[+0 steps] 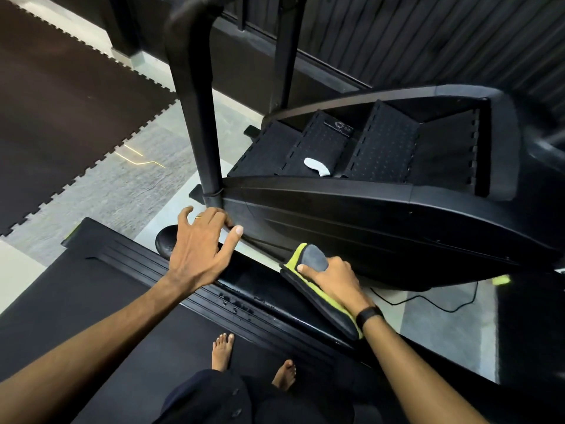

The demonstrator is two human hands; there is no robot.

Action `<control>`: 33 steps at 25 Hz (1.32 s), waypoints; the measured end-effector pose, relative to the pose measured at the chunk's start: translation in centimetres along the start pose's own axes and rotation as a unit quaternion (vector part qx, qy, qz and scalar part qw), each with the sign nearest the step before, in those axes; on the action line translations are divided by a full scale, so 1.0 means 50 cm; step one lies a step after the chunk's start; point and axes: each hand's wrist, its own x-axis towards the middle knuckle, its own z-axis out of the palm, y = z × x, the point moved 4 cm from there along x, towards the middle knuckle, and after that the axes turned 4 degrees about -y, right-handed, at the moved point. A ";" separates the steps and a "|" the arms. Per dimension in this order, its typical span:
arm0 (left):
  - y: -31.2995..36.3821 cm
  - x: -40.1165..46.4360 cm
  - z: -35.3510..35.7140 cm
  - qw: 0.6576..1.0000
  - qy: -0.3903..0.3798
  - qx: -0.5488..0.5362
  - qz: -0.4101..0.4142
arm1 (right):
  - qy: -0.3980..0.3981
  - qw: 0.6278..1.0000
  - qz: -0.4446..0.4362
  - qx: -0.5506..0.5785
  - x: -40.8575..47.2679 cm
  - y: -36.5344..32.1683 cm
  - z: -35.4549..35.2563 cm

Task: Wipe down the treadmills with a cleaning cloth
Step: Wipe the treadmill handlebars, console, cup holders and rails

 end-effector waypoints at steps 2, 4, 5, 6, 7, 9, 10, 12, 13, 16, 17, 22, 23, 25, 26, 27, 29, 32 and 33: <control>0.000 -0.002 -0.002 1.000 -0.001 -0.004 -0.001 | -0.036 0.999 0.015 -0.020 0.040 -0.038 0.021; 0.002 -0.002 -0.004 1.000 0.001 -0.010 0.002 | -0.007 0.999 -0.014 -0.047 0.048 -0.098 0.046; 0.002 -0.001 -0.004 1.000 0.003 -0.010 0.004 | 0.021 0.998 -0.039 -0.049 0.036 -0.123 0.052; 0.000 -0.001 -0.003 1.000 0.002 -0.010 0.005 | 0.047 0.996 -0.062 -0.044 0.016 -0.135 0.056; -0.002 -0.003 -0.001 1.000 -0.001 -0.012 0.006 | 0.073 0.993 -0.083 -0.039 -0.014 -0.132 0.055; -0.004 -0.003 0.003 1.000 0.001 -0.017 0.010 | 0.125 0.985 -0.110 -0.034 -0.075 -0.091 0.043; -0.005 -0.001 0.003 1.000 0.001 -0.018 0.009 | 0.135 0.985 -0.107 -0.032 -0.088 -0.062 0.033; -0.005 0.000 0.005 1.000 -0.007 -0.023 0.003 | 0.096 0.993 -0.064 -0.022 -0.068 -0.006 0.009; -0.004 0.000 0.006 1.000 -0.006 -0.024 0.003 | 0.060 0.998 -0.029 -0.021 -0.043 0.012 -0.001; -0.004 0.000 0.003 1.000 -0.002 -0.024 -0.001 | -0.046 0.996 0.063 -0.034 0.039 0.004 0.005; -0.004 0.000 0.002 1.000 -0.005 -0.025 -0.003 | -0.066 0.994 0.060 -0.060 0.061 -0.023 0.021; -0.004 0.002 0.000 1.000 -0.014 -0.025 -0.008 | 0.034 0.996 -0.064 -0.043 0.040 -0.206 0.082; -0.005 0.001 0.001 0.999 -0.017 -0.029 -0.005 | 0.062 0.993 -0.089 -0.035 0.009 -0.215 0.080; -0.007 -0.001 0.006 0.999 -0.014 -0.030 0.003 | 0.107 0.986 -0.123 -0.032 -0.058 -0.188 0.068; -0.008 0.001 0.007 0.999 -0.015 -0.028 0.007 | 0.126 0.983 -0.130 -0.034 -0.083 -0.162 0.057; -0.011 0.002 0.009 0.999 -0.018 -0.028 0.010 | 0.138 0.982 -0.128 -0.035 -0.100 -0.132 0.046; -0.011 0.002 0.012 0.999 -0.022 -0.033 0.010 | 0.131 0.987 -0.086 -0.027 -0.098 -0.066 0.023; -0.007 0.001 0.007 0.999 -0.012 -0.042 0.003 | 0.042 0.999 0.008 0.004 -0.036 -0.010 -0.004; -0.008 0.000 0.007 0.999 -0.013 -0.044 0.000 | 0.004 0.999 0.034 0.011 -0.006 -0.009 -0.002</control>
